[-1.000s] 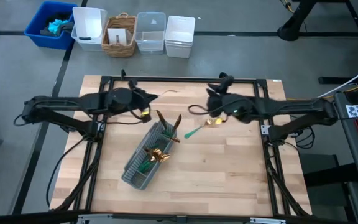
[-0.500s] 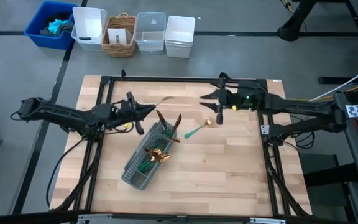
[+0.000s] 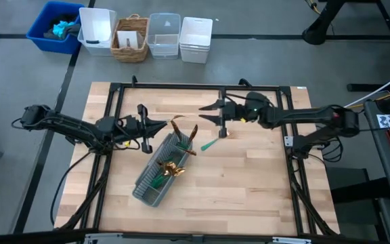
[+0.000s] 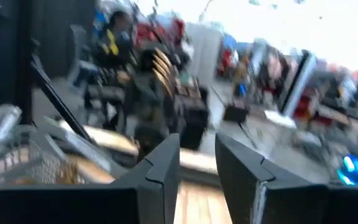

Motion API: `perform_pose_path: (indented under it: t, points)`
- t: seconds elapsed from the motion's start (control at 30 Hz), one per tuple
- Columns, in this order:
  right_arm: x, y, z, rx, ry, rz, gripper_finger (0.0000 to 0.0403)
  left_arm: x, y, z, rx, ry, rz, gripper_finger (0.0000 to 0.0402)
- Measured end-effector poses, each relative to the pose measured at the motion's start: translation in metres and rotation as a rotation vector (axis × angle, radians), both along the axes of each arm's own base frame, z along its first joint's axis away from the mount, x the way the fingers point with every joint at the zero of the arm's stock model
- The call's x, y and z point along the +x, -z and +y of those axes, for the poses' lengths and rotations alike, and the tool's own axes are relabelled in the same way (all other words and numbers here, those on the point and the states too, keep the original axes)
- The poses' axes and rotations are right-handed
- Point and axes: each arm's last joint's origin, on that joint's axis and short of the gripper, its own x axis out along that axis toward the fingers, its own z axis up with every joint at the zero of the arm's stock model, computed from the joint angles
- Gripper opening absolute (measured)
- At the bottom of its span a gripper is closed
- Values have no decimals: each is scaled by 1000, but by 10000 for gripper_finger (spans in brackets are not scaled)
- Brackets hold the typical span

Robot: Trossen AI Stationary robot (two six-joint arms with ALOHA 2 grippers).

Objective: Sort silverware
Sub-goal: Put the green fork into the silverware basket

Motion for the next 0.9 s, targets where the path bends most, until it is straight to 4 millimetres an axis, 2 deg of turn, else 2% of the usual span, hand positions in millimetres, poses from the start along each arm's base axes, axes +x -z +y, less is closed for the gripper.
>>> perform_pose_path:
  t: [0.2, 0.4, 0.63, 0.9]
  points:
    - [14, 4, 4, -34, -53, -141, 106, 0, 0, 0, 20, -6, 2, 0]
    - [25, 13, 9, -49, -89, -198, 106, 0, -1, 0, 24, -7, -2, 0]
    - [46, 5, 15, -56, -112, -224, 106, 1, 0, 0, 24, -7, 4, 0]
    - [63, -1, 13, -55, -114, -205, 105, 2, 0, 0, 22, -7, -7, 0]
